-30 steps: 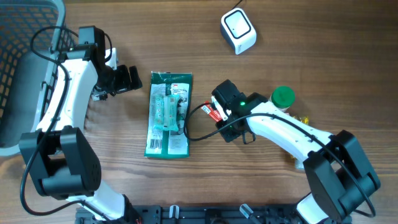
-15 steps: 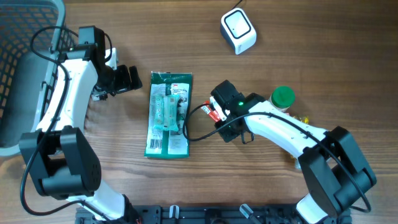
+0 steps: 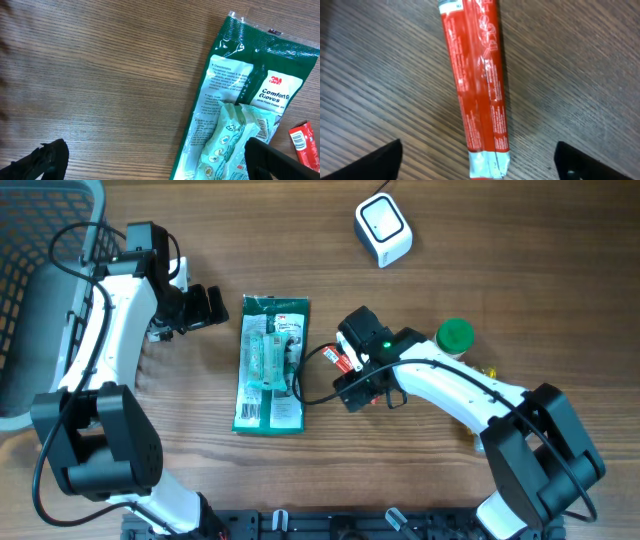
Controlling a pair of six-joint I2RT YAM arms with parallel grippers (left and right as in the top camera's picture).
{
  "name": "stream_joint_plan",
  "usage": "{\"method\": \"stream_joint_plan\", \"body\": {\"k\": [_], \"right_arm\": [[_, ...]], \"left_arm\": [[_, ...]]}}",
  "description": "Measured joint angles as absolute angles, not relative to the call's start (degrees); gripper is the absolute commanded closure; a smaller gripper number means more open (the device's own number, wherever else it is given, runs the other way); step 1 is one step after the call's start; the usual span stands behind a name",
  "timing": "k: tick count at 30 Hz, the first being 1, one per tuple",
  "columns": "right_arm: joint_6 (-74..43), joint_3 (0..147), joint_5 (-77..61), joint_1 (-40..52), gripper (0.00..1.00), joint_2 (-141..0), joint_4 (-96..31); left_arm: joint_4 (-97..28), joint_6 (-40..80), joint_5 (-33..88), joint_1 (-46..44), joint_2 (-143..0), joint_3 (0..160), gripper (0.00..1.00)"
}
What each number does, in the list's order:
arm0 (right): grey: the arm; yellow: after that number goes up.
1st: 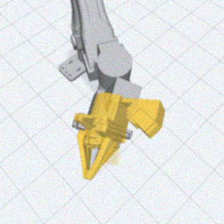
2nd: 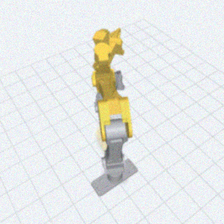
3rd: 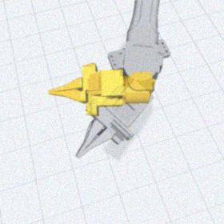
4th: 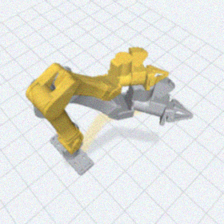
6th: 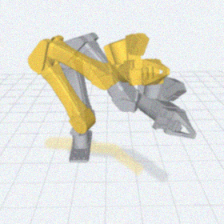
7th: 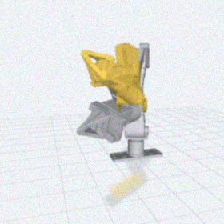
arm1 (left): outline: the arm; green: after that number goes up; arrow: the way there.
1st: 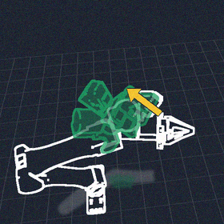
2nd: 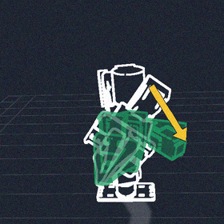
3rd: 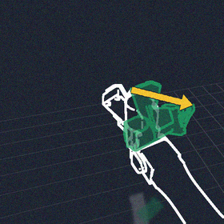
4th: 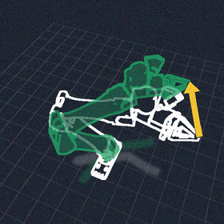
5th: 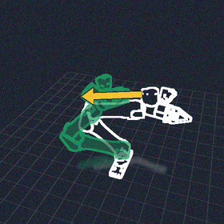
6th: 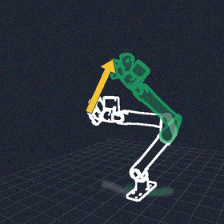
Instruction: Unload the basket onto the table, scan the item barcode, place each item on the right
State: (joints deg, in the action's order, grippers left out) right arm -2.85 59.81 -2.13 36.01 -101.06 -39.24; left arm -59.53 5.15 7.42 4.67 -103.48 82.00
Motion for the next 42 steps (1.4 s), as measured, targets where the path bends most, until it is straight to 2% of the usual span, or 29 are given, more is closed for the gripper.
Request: {"method": "stream_joint_plan", "body": {"k": [1, 3, 7, 9, 20, 42], "right_arm": [[-2.92, 59.81, -2.63, 36.01, 0.0, -101.06, -38.59], [-2.92, 59.81, -3.86, 36.01, 0.12, -101.06, -37.58], [-3.16, 59.81, -5.13, 36.01, 0.3, -101.06, -36.95], [-3.27, 59.81, -5.32, 36.01, 0.33, -101.03, -37.01], [-4.67, 60.25, -5.56, 36.01, 0.39, -93.93, -43.94], [-5.15, 58.19, -2.26, 36.01, 0.42, -93.93, -43.9]], "left_arm": [[-59.53, 5.15, 7.42, 4.67, -103.48, 82.0, 0.0], [-59.53, 5.15, 7.4, 4.67, -103.48, 82.0, 0.0], [-59.53, 5.15, 7.42, 4.67, -103.48, 82.0, 0.0], [-59.53, 5.15, 7.4, 4.67, -103.48, 82.0, 0.0], [-59.53, 5.15, 7.42, 4.67, -103.48, 82.0, 0.0], [-59.53, 5.15, 7.42, 4.67, -103.48, 82.0, 0.0]]}}
